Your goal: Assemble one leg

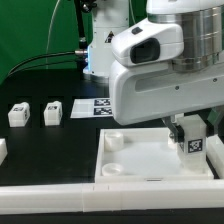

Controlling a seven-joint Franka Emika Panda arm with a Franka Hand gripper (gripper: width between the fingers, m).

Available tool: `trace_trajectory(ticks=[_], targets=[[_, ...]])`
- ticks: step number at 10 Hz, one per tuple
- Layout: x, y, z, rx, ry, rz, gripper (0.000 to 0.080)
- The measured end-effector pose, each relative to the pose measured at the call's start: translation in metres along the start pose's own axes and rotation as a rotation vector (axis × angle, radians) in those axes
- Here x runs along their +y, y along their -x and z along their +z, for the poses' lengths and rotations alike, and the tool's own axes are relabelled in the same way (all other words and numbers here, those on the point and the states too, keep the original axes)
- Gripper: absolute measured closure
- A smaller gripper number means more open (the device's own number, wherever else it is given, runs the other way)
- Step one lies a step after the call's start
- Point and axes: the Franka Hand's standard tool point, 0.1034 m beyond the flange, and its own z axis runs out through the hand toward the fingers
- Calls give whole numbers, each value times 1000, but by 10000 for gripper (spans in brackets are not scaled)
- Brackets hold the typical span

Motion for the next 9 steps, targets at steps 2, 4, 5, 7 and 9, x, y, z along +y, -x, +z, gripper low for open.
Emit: trace_trajectory(ticks=[2,4,5,7,9], targets=[[-2,-1,0,15,-18,226,506],[-6,1,2,32,-32,493,506],[-9,1,3,36,-43,636,506],[-8,1,3,32,-46,855,506],[-8,2,3,24,-51,1097,505]])
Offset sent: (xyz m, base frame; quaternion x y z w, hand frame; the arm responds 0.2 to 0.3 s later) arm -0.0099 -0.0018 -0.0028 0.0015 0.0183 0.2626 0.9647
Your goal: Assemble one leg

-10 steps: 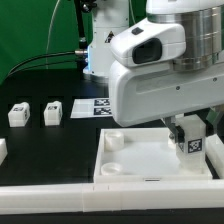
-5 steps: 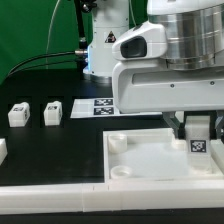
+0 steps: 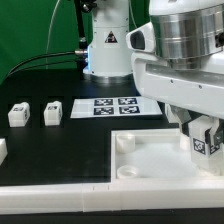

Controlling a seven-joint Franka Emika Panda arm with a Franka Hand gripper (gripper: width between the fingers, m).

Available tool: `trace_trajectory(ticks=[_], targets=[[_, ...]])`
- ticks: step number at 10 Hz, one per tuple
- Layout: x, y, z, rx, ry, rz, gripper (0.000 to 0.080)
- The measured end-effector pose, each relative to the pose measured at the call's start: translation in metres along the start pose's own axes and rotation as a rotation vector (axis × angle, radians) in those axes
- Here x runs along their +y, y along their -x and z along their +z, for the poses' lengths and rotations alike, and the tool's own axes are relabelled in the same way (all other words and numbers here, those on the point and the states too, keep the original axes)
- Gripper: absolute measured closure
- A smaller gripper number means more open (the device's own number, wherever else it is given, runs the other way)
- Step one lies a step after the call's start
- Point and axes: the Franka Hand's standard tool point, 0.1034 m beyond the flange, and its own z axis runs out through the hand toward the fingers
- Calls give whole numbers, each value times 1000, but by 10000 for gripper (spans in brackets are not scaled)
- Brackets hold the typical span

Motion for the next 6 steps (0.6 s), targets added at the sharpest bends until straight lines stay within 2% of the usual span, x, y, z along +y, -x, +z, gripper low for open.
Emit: trace_trajectory(ticks=[3,6], targets=[[2,4,1,-3,2,316,505],[2,4,1,-4,3,240,505]])
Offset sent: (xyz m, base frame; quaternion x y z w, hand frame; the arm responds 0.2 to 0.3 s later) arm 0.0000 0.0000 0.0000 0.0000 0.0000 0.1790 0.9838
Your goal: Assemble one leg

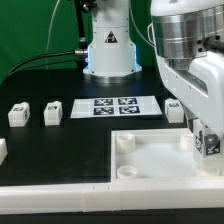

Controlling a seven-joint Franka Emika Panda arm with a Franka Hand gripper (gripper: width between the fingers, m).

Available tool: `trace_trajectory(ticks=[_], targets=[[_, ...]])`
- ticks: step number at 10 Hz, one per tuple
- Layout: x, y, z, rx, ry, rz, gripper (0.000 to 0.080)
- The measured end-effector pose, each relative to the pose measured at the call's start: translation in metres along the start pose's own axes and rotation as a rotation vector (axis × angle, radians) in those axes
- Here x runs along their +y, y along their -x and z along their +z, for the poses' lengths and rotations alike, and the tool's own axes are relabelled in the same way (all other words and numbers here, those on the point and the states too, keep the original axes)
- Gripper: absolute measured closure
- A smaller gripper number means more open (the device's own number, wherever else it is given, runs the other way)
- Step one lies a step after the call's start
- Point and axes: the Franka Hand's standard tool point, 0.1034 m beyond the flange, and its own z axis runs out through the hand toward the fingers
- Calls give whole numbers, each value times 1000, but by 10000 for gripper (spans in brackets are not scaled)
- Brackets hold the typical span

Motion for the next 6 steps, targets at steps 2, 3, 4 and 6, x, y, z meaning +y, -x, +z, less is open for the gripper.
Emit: trace_trajectory(ticks=[2,3,4,6], targets=[[0,6,2,-2,4,-54,239],[1,7,4,-3,6,-191,175],[1,8,5,-2,8,-312,175],[1,13,6,-2,12,-553,155]])
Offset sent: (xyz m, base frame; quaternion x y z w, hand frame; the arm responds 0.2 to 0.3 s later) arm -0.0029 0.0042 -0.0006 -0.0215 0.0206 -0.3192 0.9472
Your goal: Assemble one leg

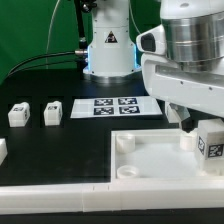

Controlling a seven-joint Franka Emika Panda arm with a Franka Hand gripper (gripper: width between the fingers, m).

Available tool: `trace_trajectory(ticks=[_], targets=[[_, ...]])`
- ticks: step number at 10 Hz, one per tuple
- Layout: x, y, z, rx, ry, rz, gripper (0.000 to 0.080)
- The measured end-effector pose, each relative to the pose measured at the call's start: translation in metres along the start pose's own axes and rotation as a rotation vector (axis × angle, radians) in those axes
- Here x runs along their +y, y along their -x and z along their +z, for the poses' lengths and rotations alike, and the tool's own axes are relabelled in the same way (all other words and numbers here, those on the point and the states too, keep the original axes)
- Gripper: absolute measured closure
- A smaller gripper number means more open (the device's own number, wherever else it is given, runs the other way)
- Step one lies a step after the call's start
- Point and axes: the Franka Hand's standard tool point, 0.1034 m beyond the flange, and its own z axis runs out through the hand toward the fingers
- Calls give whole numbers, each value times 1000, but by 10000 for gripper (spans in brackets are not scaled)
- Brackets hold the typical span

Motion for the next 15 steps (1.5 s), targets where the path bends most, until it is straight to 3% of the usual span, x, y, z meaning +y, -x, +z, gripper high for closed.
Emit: trace_trajectory(ticks=[7,9,10,11,12,13,15], targets=[[-8,-8,-4,-15,14,-774,151],[-8,-8,-4,-16,13,-744,151],[-8,-8,-4,-16,13,-745,245],[-8,-8,-4,-16,13,-745,245],[-8,-8,-4,-17,13,-745,436],[-5,-10,-3,-16,19,-744,501],[-4,-12,-4,-17,19,-726,501]])
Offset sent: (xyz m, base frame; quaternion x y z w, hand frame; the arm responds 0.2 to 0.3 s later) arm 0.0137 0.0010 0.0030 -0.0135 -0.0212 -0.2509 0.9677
